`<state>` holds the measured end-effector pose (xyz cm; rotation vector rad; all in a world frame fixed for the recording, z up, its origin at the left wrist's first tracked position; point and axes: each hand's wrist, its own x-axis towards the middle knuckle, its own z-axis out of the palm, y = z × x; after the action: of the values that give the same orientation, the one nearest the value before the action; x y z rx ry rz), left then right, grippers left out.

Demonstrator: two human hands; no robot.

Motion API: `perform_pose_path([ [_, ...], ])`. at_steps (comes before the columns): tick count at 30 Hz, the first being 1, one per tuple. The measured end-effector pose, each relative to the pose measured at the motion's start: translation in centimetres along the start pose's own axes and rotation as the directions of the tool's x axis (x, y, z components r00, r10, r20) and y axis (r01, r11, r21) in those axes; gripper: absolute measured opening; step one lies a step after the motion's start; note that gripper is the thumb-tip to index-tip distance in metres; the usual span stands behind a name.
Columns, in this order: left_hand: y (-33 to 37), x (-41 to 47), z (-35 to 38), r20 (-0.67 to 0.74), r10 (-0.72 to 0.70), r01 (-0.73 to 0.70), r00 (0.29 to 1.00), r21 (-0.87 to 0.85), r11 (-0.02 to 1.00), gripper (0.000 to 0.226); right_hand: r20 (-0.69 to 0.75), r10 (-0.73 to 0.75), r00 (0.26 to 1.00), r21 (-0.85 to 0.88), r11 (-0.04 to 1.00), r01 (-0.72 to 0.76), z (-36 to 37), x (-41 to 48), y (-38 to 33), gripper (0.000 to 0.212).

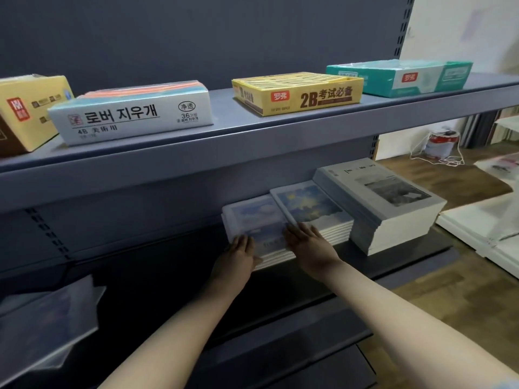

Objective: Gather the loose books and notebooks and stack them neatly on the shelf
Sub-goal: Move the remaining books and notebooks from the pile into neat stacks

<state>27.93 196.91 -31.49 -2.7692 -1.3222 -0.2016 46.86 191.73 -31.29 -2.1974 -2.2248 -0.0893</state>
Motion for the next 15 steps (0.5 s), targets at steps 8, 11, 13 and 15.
perform_pose_path([
  [8,0.2,0.9,0.8,0.064,-0.068,0.067,0.996,0.02,0.998,0.061,-0.128,-0.079,0.989,0.095,0.991,0.091,0.5,1.2,0.8,0.041],
  [11,0.3,0.9,1.0,0.029,-0.066,0.066,0.997,0.021,0.998,0.059,-0.153,-0.075,0.985,0.083,0.993,0.088,0.4,1.1,0.7,0.037],
  [13,0.4,0.9,1.1,0.033,-0.063,0.062,0.997,0.025,0.998,0.059,-0.16,-0.072,0.984,0.054,0.995,0.082,0.2,1.1,0.5,0.037],
  [15,0.4,0.8,1.2,0.036,-0.069,0.068,0.997,0.027,0.997,0.058,-0.166,-0.048,0.985,0.057,0.997,0.058,-0.1,1.1,0.4,0.034],
])
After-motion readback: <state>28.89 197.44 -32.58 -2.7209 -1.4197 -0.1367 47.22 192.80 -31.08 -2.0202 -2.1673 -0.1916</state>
